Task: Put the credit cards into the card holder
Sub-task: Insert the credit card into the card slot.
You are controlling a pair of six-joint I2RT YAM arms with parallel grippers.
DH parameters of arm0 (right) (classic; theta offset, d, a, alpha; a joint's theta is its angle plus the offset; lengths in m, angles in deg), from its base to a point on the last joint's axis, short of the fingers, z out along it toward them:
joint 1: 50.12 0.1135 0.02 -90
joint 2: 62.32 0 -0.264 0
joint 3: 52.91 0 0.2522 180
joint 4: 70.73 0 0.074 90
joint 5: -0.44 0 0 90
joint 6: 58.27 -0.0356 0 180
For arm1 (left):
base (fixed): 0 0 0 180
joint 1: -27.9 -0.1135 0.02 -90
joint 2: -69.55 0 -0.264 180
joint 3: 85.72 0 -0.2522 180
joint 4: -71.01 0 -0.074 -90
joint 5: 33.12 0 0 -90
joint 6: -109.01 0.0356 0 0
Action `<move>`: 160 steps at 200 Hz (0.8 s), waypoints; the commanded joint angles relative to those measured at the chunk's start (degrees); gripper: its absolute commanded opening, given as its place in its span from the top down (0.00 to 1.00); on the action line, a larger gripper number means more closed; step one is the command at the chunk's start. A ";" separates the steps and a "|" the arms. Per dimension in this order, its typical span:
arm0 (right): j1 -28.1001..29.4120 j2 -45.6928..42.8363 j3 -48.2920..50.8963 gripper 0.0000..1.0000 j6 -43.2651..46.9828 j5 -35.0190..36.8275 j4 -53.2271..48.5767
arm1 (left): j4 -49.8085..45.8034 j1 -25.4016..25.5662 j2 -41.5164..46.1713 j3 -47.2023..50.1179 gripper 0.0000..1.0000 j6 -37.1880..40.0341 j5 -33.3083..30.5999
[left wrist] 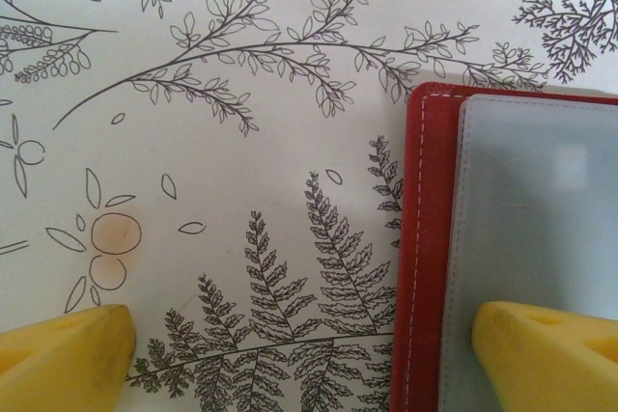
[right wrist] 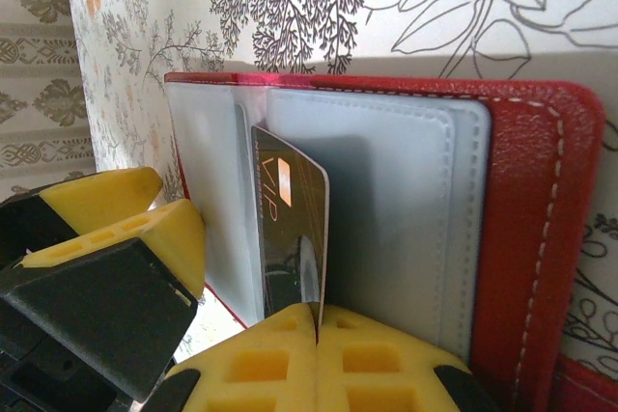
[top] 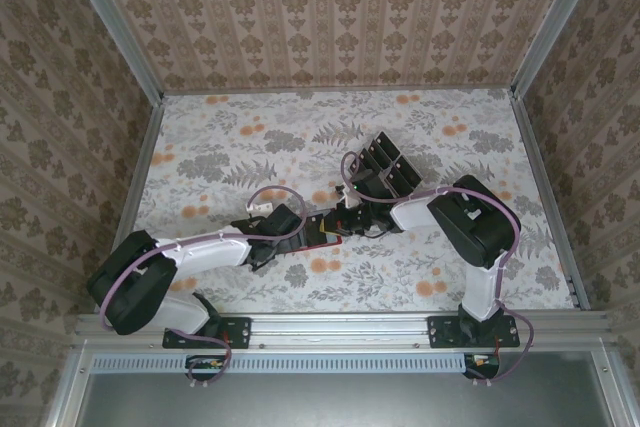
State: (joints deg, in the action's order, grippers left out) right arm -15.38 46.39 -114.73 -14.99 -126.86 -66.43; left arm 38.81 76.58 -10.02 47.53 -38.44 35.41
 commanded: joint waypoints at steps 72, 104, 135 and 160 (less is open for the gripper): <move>-0.27 3.99 -3.69 1.00 -0.57 1.00 -4.30 | -1.21 0.17 -3.48 2.25 0.00 -0.82 2.75; -0.13 4.23 -3.94 1.00 -0.65 0.65 -4.35 | -1.16 0.18 -3.52 2.36 0.00 -0.72 2.75; -0.06 3.56 -2.38 1.00 -0.57 0.39 -4.00 | -1.12 0.18 -3.56 2.34 0.00 -0.73 2.75; -0.03 2.87 -0.60 1.00 -0.40 0.47 -3.55 | -1.08 0.17 -3.57 2.52 0.00 -0.74 2.75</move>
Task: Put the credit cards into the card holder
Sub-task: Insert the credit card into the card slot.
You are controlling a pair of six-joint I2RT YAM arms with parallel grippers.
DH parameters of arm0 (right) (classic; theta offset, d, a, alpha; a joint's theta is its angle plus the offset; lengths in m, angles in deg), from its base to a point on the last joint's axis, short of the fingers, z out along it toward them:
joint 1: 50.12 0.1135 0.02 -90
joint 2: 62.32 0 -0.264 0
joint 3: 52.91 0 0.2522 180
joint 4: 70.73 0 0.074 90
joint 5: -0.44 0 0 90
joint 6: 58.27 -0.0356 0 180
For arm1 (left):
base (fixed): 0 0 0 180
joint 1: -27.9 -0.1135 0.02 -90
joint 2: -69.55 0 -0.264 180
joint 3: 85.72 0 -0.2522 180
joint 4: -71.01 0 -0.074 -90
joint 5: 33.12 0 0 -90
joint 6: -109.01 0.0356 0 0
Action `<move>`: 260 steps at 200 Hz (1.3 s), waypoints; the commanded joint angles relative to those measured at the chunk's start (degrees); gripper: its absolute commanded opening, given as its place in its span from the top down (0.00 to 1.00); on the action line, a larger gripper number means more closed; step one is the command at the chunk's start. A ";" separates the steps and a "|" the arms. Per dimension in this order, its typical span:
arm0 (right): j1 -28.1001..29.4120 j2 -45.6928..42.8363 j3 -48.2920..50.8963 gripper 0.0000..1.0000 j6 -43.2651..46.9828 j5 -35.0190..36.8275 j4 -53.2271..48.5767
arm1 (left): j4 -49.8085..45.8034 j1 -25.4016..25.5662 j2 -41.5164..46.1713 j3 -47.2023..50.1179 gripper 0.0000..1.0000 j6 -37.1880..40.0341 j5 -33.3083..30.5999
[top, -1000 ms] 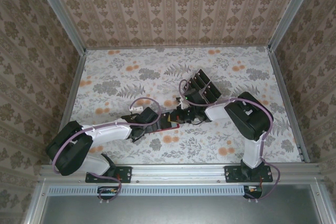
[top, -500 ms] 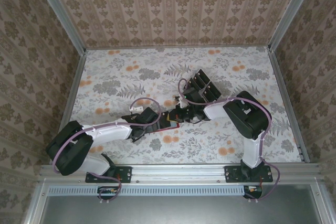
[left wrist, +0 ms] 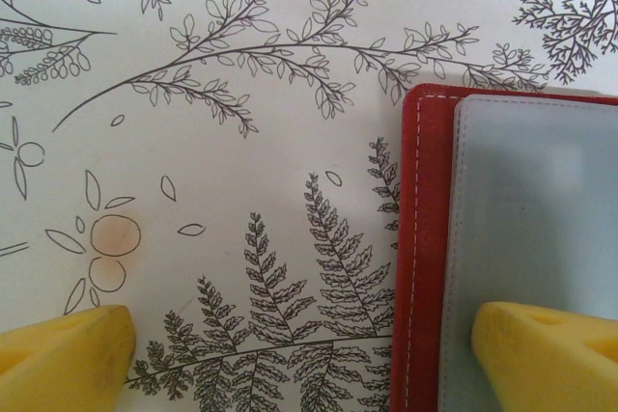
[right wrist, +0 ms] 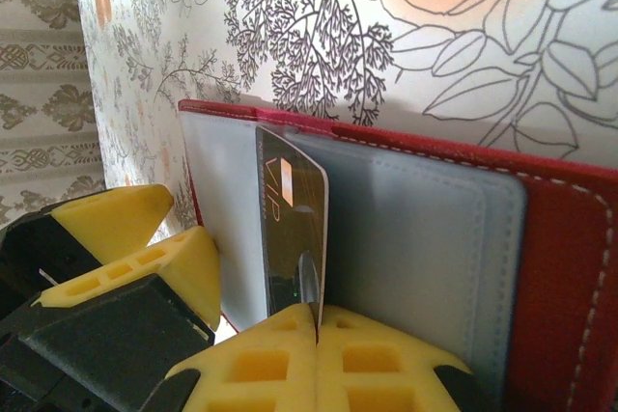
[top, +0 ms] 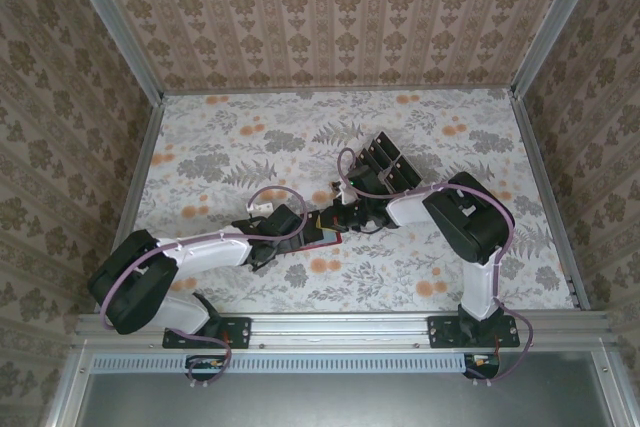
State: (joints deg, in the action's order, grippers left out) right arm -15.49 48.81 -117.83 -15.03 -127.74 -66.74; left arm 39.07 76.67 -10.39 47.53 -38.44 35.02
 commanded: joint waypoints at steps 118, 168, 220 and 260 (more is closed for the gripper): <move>0.00 -0.04 4.08 1.00 -0.87 -0.23 -4.32 | -1.19 0.09 -3.32 2.49 0.00 -0.79 2.97; 0.17 1.44 2.00 1.00 -0.61 -0.85 -6.23 | -1.07 0.09 -3.64 2.41 0.00 -0.71 3.06; 0.43 3.21 -0.19 1.00 -1.05 -1.25 -6.32 | -0.78 0.10 -4.12 2.14 0.00 -0.69 3.15; 0.45 4.09 -1.26 1.00 -1.44 -1.38 -5.81 | -0.74 0.13 -4.19 2.14 0.00 -0.64 3.23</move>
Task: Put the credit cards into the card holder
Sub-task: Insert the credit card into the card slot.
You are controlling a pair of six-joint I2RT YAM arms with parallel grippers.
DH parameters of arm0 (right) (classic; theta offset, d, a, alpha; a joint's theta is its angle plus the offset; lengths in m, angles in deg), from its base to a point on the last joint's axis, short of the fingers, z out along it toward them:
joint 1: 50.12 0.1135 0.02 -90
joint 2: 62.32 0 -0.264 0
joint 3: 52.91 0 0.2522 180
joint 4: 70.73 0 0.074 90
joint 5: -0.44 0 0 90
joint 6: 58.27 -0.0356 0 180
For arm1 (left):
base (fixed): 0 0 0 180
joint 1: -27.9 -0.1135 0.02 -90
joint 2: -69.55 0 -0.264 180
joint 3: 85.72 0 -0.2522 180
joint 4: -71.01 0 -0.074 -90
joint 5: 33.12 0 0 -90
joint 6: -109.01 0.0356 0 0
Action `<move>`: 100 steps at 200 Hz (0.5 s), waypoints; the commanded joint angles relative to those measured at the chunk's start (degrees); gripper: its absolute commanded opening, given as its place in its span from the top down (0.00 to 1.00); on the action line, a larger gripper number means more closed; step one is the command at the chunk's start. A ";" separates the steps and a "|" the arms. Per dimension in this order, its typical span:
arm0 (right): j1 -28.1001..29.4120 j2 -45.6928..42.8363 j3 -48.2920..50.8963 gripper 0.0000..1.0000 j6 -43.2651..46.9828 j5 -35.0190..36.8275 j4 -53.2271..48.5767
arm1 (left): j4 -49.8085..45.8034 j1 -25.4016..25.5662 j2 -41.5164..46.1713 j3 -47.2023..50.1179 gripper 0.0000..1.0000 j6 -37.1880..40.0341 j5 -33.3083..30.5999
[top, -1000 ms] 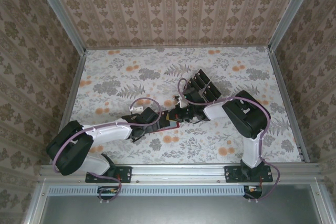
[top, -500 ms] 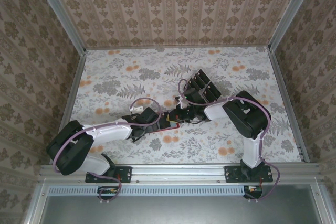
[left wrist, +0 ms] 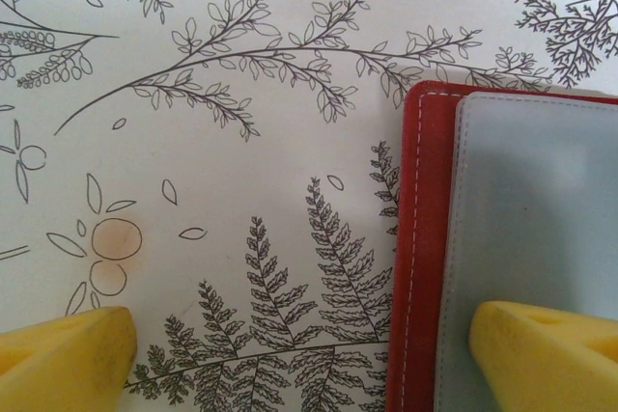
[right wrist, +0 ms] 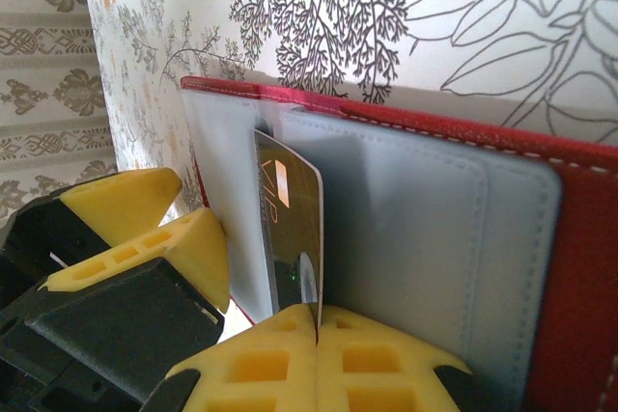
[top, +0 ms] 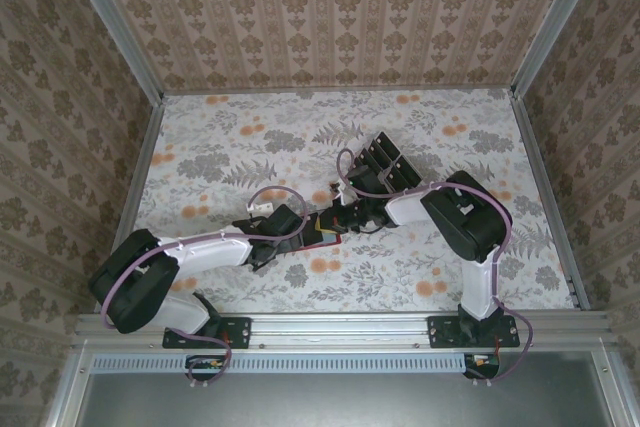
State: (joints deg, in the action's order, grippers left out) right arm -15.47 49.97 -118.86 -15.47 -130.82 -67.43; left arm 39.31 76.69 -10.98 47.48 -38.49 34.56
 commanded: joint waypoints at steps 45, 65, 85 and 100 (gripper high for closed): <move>0.50 3.20 -0.02 1.00 -1.81 1.97 -3.95 | -0.96 0.12 -3.81 2.10 0.00 -0.51 3.70; 0.50 3.60 -0.07 1.00 -2.53 2.16 -3.00 | -1.31 0.05 -3.20 1.81 0.00 -0.43 3.61; 0.76 3.86 -0.52 1.00 -2.93 2.31 -2.76 | -2.10 -0.10 -1.65 1.27 0.00 -0.01 3.21; 0.99 3.99 -0.88 1.00 -2.97 2.57 -3.12 | -2.79 -0.66 -0.18 0.84 0.00 0.51 3.08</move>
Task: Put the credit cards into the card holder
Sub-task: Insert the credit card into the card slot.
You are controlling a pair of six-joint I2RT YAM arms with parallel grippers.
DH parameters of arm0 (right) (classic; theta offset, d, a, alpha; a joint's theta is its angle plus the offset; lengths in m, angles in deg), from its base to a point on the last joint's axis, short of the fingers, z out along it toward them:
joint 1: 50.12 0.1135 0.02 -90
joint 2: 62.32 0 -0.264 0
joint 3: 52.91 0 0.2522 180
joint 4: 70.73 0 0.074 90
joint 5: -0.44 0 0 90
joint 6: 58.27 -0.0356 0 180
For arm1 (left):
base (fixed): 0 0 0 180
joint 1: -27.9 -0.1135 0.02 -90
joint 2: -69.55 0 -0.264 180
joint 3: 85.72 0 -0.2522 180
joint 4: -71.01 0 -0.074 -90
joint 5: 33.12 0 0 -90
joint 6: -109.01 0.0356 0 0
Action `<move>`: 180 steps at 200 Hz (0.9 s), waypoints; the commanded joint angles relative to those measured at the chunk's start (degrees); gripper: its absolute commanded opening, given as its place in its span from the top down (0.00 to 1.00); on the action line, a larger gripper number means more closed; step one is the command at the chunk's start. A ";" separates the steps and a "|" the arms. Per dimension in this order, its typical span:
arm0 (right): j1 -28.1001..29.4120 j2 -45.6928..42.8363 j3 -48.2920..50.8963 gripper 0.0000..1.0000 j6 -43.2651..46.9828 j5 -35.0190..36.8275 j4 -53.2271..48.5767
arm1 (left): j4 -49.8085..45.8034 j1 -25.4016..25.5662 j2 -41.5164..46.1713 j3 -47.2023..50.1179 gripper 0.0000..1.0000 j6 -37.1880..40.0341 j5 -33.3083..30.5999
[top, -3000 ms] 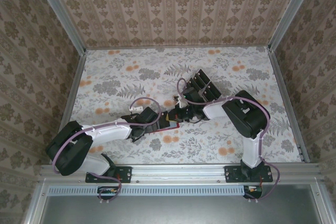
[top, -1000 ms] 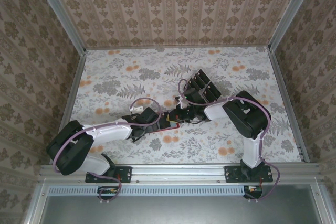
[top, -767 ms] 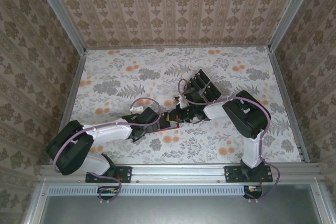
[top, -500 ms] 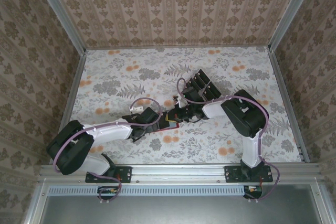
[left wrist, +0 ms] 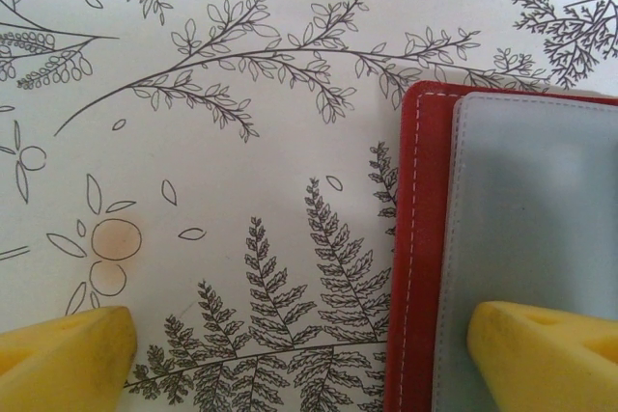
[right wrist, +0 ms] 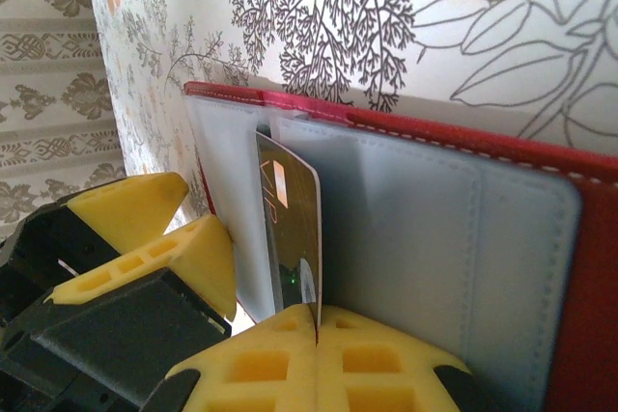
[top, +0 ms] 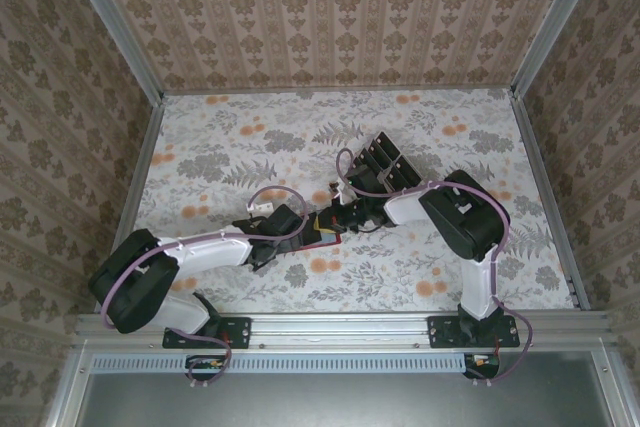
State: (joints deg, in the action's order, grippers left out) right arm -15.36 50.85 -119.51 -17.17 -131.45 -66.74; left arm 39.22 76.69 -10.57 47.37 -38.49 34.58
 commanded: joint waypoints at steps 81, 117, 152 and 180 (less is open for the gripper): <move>2.32 1.53 -3.00 0.80 0.00 5.43 -8.74 | -6.47 -7.07 7.44 0.93 0.00 3.07 3.84; 2.33 -3.25 -5.18 0.60 3.87 8.40 -16.86 | -8.52 -9.72 9.14 1.49 0.00 3.84 4.59; 2.49 -6.83 -8.49 0.54 8.72 13.12 -27.18 | -8.66 -10.65 9.54 2.43 0.00 4.23 4.81; 2.93 -6.70 -11.41 0.56 11.65 16.01 -32.77 | -7.97 -10.93 9.63 3.67 0.00 4.32 4.90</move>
State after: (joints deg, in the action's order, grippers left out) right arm -12.83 45.71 -127.67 -9.96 -120.17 -90.12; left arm 32.51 66.38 -1.96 49.65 -35.49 39.12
